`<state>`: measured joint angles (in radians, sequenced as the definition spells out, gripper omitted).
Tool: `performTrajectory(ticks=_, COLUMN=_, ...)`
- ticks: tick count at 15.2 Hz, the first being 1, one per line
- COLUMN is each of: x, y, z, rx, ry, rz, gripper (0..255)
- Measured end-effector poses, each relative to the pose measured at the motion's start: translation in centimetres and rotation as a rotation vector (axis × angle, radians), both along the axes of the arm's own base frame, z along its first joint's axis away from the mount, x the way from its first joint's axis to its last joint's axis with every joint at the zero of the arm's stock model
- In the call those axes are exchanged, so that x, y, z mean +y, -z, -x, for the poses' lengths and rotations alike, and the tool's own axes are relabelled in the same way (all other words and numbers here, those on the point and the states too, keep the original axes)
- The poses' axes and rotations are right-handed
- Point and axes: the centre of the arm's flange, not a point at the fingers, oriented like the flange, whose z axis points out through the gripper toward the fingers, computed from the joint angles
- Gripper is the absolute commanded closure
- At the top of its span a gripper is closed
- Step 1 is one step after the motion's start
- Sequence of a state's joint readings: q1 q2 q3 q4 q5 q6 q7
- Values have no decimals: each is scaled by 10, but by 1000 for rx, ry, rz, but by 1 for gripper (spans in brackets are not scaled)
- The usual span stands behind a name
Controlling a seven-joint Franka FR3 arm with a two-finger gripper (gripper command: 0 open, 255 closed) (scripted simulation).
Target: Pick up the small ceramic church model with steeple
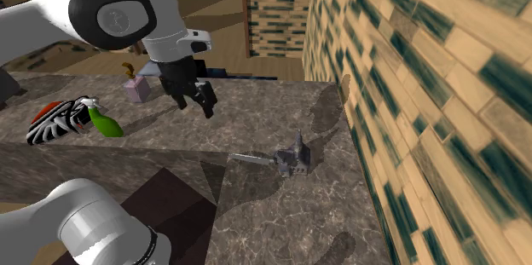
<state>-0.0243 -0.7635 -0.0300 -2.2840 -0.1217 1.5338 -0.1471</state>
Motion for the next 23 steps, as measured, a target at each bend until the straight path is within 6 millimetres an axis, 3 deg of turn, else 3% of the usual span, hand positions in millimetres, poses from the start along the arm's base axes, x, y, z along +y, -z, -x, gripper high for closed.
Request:
performTrajectory(ticks=3, x=-11, y=8, z=-6, rx=10, ry=-47, rz=9, gripper=0)
performTrajectory(ticks=11, x=-78, y=51, z=-58, rx=80, ry=-362, rz=67, gripper=0)
performTrajectory(ticks=23, x=-152, y=129, z=-170, rx=187, ry=-853, rz=159, gripper=0)
